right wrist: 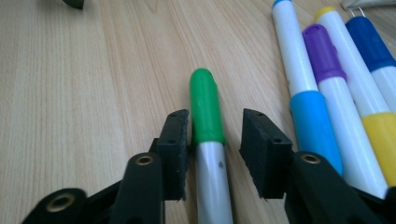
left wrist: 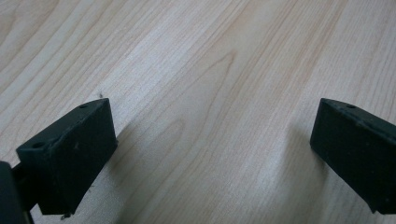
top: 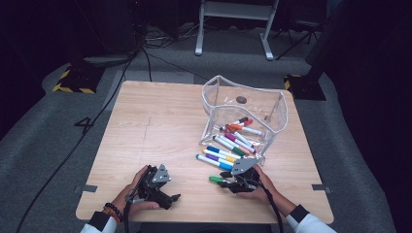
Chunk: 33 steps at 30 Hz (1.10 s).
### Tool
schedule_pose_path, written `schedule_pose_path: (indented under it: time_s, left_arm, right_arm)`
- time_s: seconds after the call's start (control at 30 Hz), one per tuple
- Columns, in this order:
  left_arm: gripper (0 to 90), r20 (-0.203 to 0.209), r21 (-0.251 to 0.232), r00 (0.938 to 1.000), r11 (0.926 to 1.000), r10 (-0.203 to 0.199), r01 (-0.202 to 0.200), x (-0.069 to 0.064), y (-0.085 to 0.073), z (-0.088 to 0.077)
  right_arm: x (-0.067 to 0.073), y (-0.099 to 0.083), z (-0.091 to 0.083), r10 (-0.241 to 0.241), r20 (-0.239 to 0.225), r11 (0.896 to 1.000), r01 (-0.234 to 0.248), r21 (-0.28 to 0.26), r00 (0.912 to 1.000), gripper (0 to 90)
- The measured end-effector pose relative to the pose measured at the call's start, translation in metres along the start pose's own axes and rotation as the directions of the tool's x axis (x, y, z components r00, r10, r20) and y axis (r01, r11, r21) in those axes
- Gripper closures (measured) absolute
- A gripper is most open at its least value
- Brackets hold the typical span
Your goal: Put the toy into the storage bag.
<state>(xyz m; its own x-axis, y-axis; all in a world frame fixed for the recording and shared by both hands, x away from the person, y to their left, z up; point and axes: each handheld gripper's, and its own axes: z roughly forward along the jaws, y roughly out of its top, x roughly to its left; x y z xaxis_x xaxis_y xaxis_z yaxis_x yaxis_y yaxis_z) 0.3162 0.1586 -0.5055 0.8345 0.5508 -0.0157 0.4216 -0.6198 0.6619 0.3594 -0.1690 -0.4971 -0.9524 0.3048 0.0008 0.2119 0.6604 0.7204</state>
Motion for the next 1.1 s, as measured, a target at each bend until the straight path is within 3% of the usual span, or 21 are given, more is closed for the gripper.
schedule_pose_path:
  time_s: [0.07, 0.23, 0.4, 0.57, 0.97, 1.1]
  left_arm:
    - [0.6, 0.000, 0.000, 1.0000, 1.0000, 0.000, 0.000, 0.000, 0.000, 0.000]
    - [0.6, 0.000, 0.000, 1.0000, 1.0000, 0.000, 0.000, 0.000, 0.000, 0.000]
    - [0.6, 0.000, 0.000, 1.0000, 1.0000, 0.000, 0.000, 0.000, 0.000, 0.000]
    - [0.6, 0.000, 0.000, 1.0000, 1.0000, 0.002, -0.002, 0.000, 0.000, 0.000]
    - [0.5, 0.004, 0.002, 1.0000, 1.0000, 0.003, -0.003, 0.001, 0.000, 0.000]
    - [0.5, 0.004, 0.002, 1.0000, 1.0000, 0.003, -0.003, 0.001, 0.000, 0.000]
  right_arm:
    - [0.001, 0.003, 0.003, -0.007, -0.013, 1.000, 0.007, -0.002, 0.9999, 73.4]
    - [0.001, 0.003, 0.000, -0.018, -0.008, 1.000, 0.018, 0.018, 0.9998, 74.3]
    - [-0.002, -0.004, -0.013, 0.004, -0.018, 1.000, -0.004, 0.016, 0.9998, 74.4]
    - [-0.008, 0.001, -0.042, 0.035, -0.005, 0.996, -0.035, -0.083, 0.9994, 74.5]
    - [-0.004, 0.023, -0.113, 0.028, 0.093, 0.978, -0.007, -0.211, 0.9953, 74.5]
    - [-0.003, 0.038, -0.143, 0.021, 0.129, 0.970, 0.011, -0.244, 0.9914, 74.4]
